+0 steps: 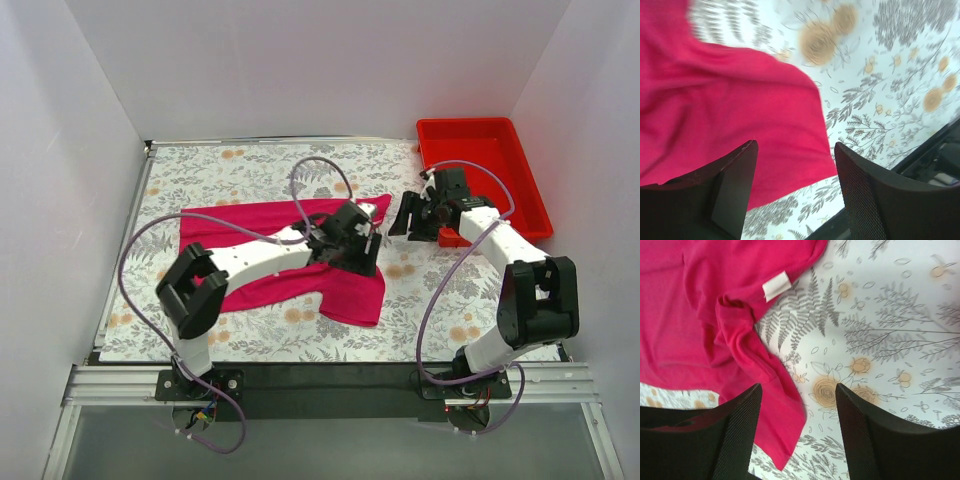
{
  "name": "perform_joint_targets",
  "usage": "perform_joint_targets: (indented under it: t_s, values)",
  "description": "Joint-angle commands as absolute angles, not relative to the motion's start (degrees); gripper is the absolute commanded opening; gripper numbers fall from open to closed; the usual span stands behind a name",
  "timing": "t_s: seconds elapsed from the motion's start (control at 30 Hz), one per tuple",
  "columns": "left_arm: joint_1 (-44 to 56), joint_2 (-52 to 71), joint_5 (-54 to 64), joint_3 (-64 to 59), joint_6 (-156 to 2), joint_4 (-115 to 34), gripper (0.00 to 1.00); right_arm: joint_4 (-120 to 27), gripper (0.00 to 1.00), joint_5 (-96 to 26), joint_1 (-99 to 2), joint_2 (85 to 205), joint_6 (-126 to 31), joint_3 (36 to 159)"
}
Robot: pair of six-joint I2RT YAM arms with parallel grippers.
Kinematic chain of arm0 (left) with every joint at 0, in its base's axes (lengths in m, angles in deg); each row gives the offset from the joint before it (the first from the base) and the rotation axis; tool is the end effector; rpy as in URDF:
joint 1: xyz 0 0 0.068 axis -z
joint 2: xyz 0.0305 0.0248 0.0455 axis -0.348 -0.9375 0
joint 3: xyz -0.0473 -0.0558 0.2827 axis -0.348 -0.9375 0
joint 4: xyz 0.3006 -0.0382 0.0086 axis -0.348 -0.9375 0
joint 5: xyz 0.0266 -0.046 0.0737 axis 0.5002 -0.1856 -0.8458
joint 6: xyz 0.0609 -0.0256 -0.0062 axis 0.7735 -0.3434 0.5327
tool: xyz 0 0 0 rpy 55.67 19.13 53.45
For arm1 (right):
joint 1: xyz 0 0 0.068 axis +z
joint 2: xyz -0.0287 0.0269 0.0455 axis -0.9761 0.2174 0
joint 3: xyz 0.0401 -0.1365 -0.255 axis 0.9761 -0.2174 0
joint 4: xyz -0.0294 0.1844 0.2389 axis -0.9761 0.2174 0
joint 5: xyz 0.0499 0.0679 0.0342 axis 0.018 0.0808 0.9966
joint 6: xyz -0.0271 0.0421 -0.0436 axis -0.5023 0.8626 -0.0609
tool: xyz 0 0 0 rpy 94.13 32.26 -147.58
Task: Fold and stack the t-shirts
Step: Fold the tshirt
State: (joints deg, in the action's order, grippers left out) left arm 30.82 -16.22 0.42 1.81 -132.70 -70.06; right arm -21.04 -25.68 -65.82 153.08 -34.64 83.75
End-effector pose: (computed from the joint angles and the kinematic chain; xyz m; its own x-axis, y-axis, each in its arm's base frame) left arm 0.2736 -0.3452 0.2269 -0.9298 -0.3143 -0.1916 -0.1495 0.7982 -0.5835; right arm 0.3643 0.0905 0.2198 -0.8600 0.1540 -0.4865 -0.0779 0.9026 0.4234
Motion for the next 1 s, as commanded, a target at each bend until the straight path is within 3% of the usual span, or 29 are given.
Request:
perform_joint_targets:
  t_s: [0.0, 0.5, 0.57, 0.63, 0.73, 0.97]
  values:
    - [35.96, -21.63, -2.15, 6.46, -129.91, -71.29, 0.59, -23.38, 0.58, -27.73, -68.12, 151.35, -31.43, 84.64]
    - [45.55, -35.79, -12.59, 12.8, -124.99, -74.37, 0.53, -23.73, 0.62, -24.83, -71.64, 151.61, -31.86, 82.36]
    - [46.26, -36.76, -15.23, 12.53, -124.72, -75.85, 0.48, -23.9, 0.62, -24.31, -71.64, 151.52, -32.04, 81.92]
    - [46.7, -37.73, -18.05, 12.18, -125.77, -77.44, 0.35, -24.96, 0.62, -23.0, -71.64, 151.52, -32.13, 81.57]
    - [46.61, -35.89, -19.9, 10.25, -125.95, -77.97, 0.03, -27.24, 0.61, -21.15, -71.64, 151.61, -31.69, 80.34]
    - [45.82, -25.26, -21.66, 10.24, -125.42, -79.37, 0.0, -32.6, 0.61, -16.66, -71.64, 153.98, -30.11, 80.07]
